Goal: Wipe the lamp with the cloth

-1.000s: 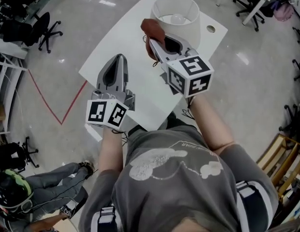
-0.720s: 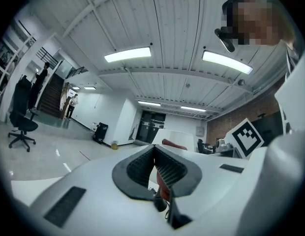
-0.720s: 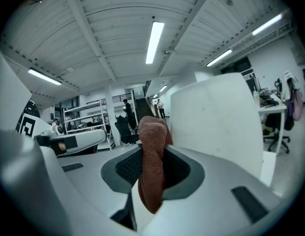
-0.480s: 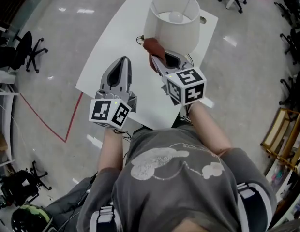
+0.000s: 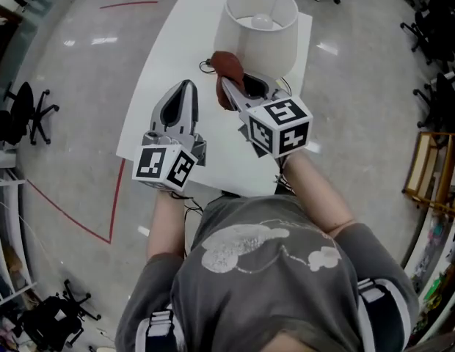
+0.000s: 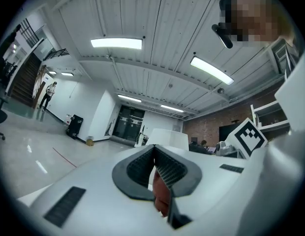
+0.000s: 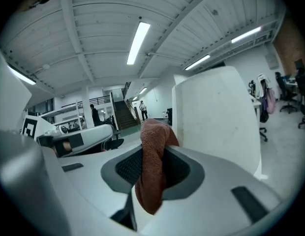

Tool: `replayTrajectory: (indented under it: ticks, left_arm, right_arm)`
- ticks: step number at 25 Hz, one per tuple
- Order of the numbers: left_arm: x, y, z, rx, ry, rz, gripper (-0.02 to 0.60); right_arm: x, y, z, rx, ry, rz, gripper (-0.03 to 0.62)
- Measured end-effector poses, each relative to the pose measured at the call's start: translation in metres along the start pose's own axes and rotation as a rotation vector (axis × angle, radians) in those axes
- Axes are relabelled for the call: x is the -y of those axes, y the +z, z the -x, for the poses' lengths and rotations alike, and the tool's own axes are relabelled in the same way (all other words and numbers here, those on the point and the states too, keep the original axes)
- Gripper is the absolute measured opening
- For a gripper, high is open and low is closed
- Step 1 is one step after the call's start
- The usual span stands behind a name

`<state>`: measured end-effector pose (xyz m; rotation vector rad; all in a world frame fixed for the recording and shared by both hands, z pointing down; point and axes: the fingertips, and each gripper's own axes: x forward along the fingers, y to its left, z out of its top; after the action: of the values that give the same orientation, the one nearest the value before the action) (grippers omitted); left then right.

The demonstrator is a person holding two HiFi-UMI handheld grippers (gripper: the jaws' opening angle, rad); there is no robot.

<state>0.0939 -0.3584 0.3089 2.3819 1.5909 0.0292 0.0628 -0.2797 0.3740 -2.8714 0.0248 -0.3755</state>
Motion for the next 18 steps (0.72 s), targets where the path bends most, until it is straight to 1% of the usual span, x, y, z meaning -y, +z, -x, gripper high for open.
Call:
replayTrajectory:
  ticks: [7,12,15,18]
  left_arm:
    - [-0.010,0.028,-0.015,0.051,-0.091,-0.006,0.008]
    - [-0.016,0.041,-0.024,0.076,-0.129,0.001,0.008]
    - [-0.021,0.041,-0.026,0.077,-0.140,0.003,0.008]
    - [-0.027,0.038,-0.029,0.077,-0.140,0.013,0.008]
  right_arm:
    - [-0.003,0.062,-0.006,0.144,-0.085,-0.030,0.091]
    - [0.000,0.097,-0.014,0.214,-0.136,-0.021,0.091]
    - [0.003,0.100,-0.022,0.218,-0.157,-0.021,0.091]
    - [0.006,0.091,-0.033,0.199,-0.172,-0.020,0.091]
